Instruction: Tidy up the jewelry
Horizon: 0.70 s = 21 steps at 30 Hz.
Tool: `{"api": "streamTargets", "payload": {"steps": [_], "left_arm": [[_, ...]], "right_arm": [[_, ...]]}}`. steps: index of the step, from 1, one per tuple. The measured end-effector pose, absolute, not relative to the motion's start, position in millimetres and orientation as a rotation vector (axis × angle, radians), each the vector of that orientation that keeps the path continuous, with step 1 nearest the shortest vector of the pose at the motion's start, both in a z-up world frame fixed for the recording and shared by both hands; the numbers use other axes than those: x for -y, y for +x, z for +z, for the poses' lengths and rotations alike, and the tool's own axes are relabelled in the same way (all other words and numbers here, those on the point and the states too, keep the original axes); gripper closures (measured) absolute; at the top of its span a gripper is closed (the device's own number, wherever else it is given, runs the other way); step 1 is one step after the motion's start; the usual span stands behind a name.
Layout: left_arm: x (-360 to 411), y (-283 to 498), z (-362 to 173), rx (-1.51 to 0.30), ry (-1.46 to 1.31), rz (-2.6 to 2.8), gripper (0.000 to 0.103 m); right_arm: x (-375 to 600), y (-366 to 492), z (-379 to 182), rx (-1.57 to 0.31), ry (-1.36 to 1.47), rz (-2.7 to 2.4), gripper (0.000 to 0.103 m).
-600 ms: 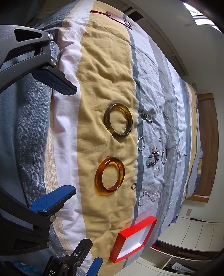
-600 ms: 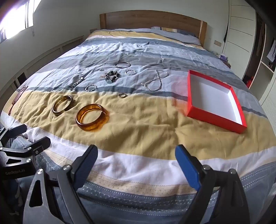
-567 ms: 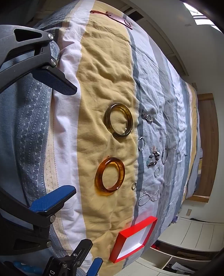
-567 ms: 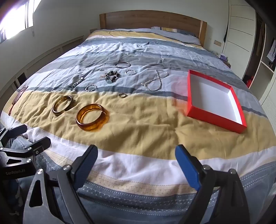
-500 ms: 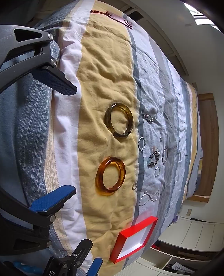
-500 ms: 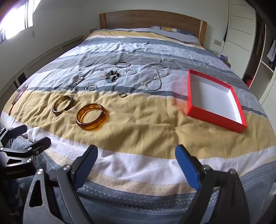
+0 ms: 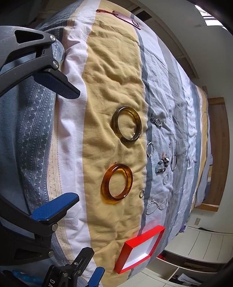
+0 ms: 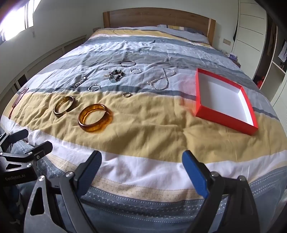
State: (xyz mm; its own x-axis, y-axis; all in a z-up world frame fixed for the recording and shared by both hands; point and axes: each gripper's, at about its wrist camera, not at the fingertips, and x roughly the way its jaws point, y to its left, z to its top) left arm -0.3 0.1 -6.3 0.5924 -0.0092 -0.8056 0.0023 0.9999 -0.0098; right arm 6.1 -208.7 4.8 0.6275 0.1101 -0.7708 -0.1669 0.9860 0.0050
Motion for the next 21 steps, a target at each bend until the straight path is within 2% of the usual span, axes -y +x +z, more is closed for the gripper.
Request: {"api": "streamTargets", "payload": {"steps": [21], "left_arm": [[-1.1,-1.2,-6.9,-0.946,-0.022,-0.001,0.002]], "right_arm": [[207.8,5.4,5.4,-0.878,-0.068,0.157,0.012]]}}
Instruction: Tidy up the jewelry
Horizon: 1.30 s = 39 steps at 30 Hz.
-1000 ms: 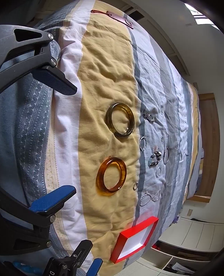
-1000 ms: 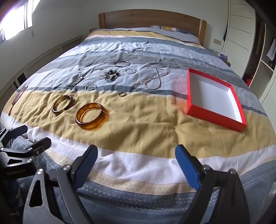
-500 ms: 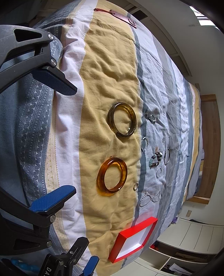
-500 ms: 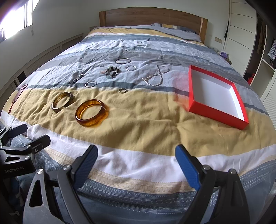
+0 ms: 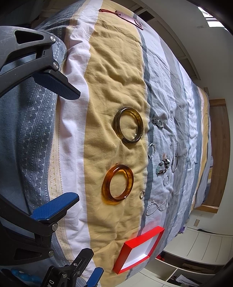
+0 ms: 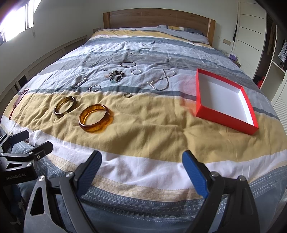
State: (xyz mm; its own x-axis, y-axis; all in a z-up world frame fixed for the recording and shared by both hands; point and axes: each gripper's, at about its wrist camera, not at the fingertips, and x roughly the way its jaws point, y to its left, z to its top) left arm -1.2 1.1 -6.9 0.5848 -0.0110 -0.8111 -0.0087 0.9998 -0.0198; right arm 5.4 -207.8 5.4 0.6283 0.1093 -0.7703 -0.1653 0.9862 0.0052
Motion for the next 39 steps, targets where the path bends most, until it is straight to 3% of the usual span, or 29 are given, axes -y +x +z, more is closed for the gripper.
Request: {"api": "streamTargets", "payload": {"steps": [13,39], "left_arm": [[-1.0,0.4,-11.3,-0.985,-0.006,-0.003,0.006],[-4.9,0.6,-14.0,-1.009,-0.028,-0.026,0.007]], "right_arm": [[208.5,4.5,5.2,-0.875,-0.066,0.158,0.012],[204.2,9.1,2.5,-0.888,-0.059,0.172,0.013]]}}
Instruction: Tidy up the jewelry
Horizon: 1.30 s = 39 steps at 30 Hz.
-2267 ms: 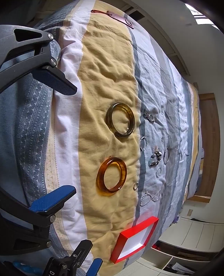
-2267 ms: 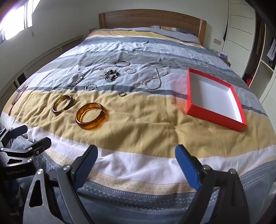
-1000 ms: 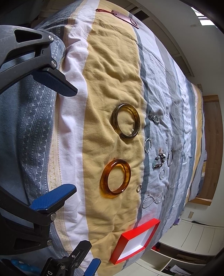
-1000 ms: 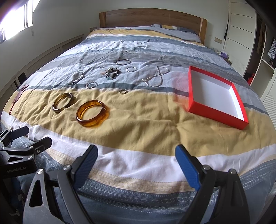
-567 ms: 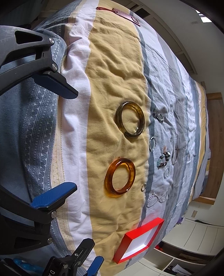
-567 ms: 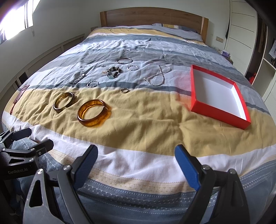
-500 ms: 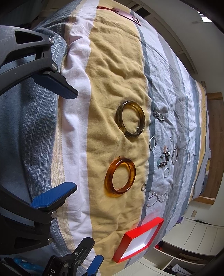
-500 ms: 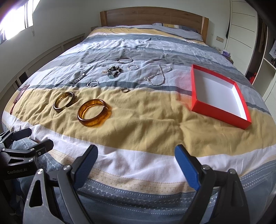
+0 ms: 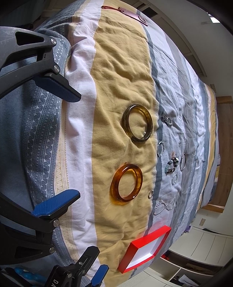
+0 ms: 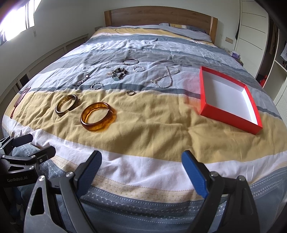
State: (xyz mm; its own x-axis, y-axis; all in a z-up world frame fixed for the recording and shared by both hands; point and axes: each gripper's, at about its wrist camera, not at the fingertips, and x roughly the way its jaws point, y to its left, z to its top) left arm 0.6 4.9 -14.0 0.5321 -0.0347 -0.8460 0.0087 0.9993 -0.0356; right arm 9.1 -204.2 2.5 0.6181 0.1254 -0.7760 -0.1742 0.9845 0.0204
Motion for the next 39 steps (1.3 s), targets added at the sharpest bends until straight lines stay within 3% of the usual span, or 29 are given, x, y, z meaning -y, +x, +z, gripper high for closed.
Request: {"api": "streamTargets", "payload": {"steps": [39], "left_arm": [[8,-18,19,-0.961,0.046,0.023,0.007]], "right_arm": [[217,-13,30,-0.822,-0.025,0.23,0.013]]}}
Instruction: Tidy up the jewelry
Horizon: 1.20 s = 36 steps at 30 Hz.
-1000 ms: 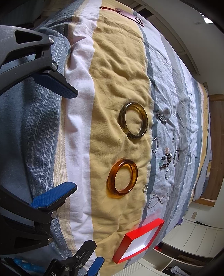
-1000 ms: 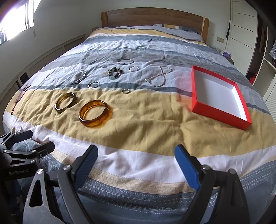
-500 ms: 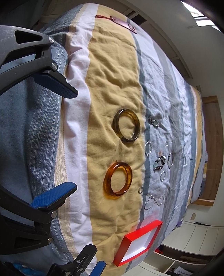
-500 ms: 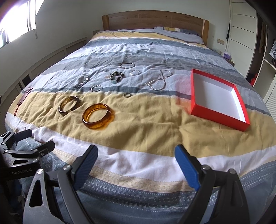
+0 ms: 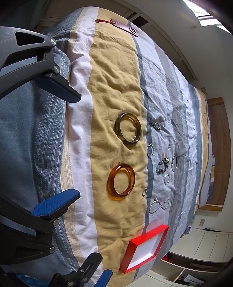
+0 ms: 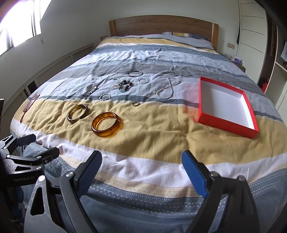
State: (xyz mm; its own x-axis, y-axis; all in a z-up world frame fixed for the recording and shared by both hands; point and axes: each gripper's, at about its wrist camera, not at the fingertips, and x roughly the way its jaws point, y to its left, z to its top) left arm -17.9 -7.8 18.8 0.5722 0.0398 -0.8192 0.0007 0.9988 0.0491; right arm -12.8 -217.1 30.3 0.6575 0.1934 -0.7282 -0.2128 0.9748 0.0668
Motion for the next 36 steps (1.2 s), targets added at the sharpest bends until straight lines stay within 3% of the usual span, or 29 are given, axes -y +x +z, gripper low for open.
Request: {"api": "streamTargets", "payload": {"steps": [10,12,16,21,24,28,32,36], "left_arm": [[-16,-2,23,-0.962,0.01,0.057,0.01],[-26,7,23,-0.972,-0.002,0.066,0.021],[-48,31,20,-0.999,-0.025,0.076,0.033],[-66,59,12,-1.024,-0.058,0.056,0.042],[-74,77,3,-1.04,-0.08,0.052,0.042],[-84,97,-12,-1.065,-0.127,0.041,0.049],[-91,112,-23,-1.082,-0.156,0.036,0.051],[-90,126,-40,-1.122,-0.164,0.019,0.061]], "right_arm": [[219,-1,31,-0.836,-0.011,0.24,0.014],[215,6,33,-0.84,-0.011,0.256,0.014],[202,22,40,-0.842,-0.023,0.295,0.017],[182,48,41,-0.871,-0.022,0.36,0.033],[168,68,32,-0.911,-0.022,0.395,0.036],[151,90,15,-0.968,-0.035,0.424,0.052],[146,113,-7,-1.03,-0.017,0.421,0.055],[140,126,-24,-1.077,-0.024,0.431,0.058]]}}
